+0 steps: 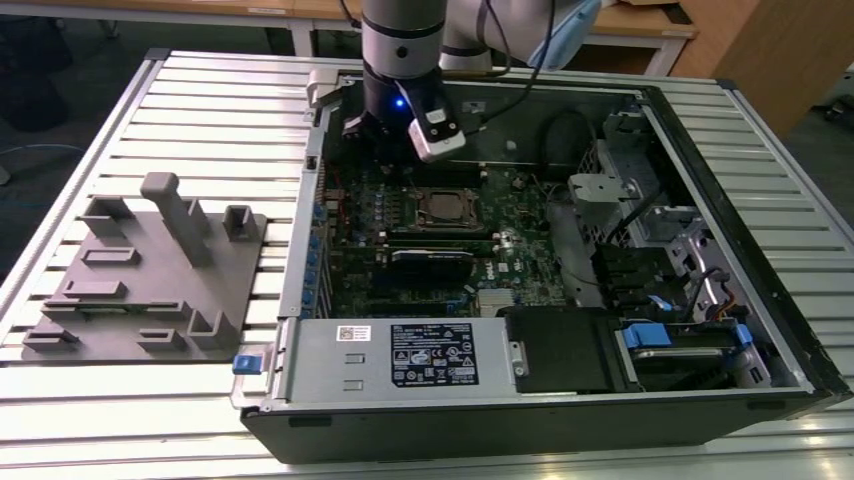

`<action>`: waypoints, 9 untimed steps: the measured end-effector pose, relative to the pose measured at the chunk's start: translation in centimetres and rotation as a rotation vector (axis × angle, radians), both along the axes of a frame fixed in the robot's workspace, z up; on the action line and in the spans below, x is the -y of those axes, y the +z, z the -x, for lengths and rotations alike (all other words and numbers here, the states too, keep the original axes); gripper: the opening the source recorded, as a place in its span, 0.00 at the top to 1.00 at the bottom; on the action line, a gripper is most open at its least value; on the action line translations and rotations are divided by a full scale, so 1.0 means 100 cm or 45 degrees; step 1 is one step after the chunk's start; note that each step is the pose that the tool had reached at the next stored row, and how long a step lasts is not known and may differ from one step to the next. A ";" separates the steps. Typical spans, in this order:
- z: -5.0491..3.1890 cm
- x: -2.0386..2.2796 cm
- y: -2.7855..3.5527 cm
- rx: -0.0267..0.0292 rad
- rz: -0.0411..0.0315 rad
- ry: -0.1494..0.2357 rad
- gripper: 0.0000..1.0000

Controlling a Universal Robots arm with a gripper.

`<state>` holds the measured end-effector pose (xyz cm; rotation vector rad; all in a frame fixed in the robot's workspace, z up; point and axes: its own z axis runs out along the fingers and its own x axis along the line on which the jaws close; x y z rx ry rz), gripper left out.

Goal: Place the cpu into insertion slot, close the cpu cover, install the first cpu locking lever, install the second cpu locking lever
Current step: 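Install the first cpu locking lever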

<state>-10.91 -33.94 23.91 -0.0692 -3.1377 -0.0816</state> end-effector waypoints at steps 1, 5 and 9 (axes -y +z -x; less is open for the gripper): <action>0.0000 0.0001 0.0007 -0.0001 0.0002 0.000 0.89; 0.0000 0.0000 0.0055 0.0001 -0.0001 0.000 0.89; 0.0000 0.0000 0.0083 0.0002 -0.0004 0.000 0.89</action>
